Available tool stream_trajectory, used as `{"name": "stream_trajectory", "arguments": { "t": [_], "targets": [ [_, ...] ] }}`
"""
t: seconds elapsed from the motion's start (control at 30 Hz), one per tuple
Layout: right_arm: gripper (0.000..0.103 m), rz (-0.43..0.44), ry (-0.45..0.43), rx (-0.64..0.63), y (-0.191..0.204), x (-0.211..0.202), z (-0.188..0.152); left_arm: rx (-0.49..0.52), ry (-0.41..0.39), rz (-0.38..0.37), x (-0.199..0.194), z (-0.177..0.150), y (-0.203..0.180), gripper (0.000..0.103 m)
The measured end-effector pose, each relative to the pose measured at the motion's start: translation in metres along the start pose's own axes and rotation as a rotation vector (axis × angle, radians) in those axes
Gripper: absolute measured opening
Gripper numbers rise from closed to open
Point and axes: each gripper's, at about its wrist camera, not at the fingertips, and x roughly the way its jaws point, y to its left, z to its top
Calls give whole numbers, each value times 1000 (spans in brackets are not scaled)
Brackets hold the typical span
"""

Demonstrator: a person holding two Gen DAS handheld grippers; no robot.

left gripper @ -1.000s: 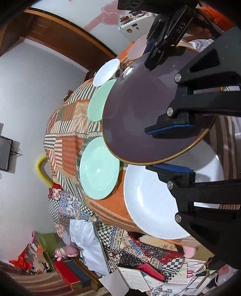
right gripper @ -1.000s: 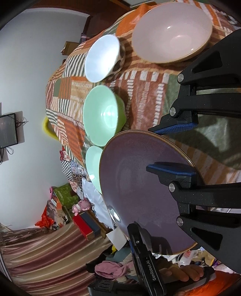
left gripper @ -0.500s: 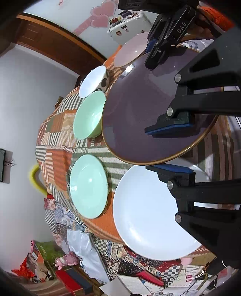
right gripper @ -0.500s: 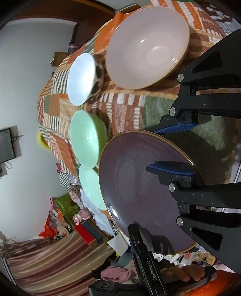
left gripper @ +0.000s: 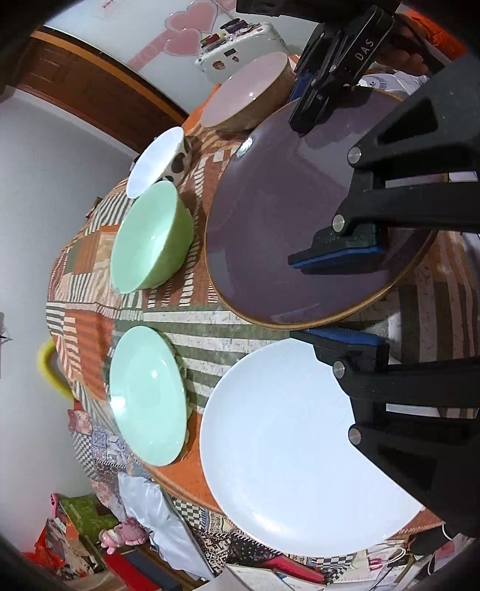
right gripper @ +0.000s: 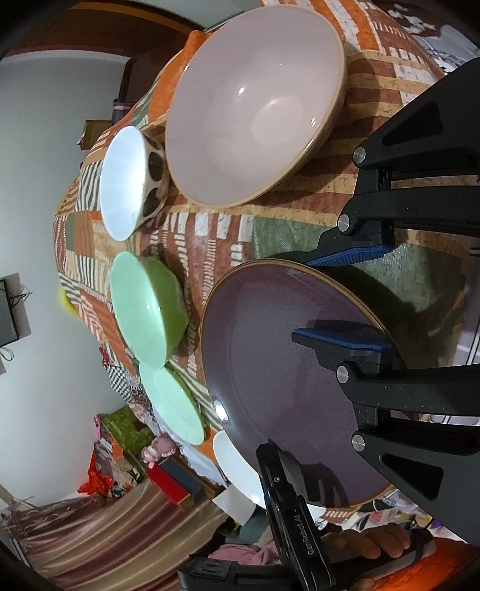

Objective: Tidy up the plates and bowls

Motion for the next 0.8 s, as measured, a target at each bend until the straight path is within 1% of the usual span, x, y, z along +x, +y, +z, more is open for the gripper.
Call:
{"name": "stream_trajectory", "arguments": {
  "t": [0.2,0.6,0.8],
  "targets": [
    [29,-15,1,21,-4,3,0,14,15,6,13,1,-3,30],
    [29,-41,7,56,-8,8,4,10,40,-2,32,6,-1,31],
    [29,-32,23,62,-8,9,5,6,46,-8,35,5,0,31]
  ]
}}
